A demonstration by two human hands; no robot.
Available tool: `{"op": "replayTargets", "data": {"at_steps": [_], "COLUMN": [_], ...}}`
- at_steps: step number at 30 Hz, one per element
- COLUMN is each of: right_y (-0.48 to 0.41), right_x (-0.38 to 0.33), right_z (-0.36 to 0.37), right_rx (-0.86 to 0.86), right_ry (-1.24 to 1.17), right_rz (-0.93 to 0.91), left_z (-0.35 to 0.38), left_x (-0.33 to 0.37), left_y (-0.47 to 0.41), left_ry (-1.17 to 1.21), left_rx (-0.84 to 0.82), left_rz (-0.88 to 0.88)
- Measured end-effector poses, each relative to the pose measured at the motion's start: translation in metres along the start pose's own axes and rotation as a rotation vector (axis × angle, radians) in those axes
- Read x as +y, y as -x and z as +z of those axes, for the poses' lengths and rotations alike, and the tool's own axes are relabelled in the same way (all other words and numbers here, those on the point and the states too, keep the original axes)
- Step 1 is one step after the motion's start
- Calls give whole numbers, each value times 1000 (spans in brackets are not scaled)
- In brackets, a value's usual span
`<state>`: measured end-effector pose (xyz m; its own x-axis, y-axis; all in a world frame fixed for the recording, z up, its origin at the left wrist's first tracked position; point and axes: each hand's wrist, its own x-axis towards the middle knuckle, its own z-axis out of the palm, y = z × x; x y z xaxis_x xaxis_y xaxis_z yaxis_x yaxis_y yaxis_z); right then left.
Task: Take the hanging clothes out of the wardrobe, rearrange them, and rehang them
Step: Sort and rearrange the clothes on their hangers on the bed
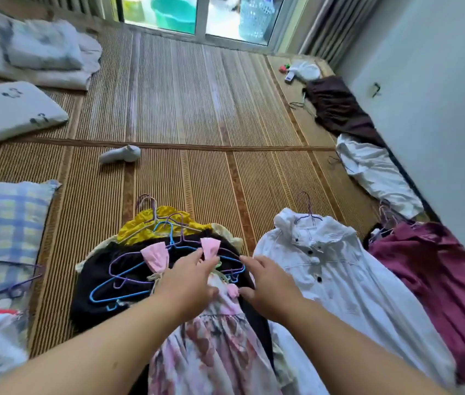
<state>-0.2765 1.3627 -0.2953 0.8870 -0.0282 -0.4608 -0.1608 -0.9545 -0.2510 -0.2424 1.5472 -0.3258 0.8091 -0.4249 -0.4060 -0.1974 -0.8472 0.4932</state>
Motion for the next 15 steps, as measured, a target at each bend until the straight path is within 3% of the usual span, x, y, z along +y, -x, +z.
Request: {"op": "replayTargets", "data": {"at_steps": [8,15], "right_y": [141,250], "right_x": [49,139], "right_z": [-41,-70], "right_rx": [85,172], "right_ry": [-175,-238], "right_rz": [132,283], "left_z": [-16,-13], "left_x": [112,213], "left_y": [59,89], "left_ry": [-112,-272], "left_rx": [-6,-24], "left_rz": [282,389]}}
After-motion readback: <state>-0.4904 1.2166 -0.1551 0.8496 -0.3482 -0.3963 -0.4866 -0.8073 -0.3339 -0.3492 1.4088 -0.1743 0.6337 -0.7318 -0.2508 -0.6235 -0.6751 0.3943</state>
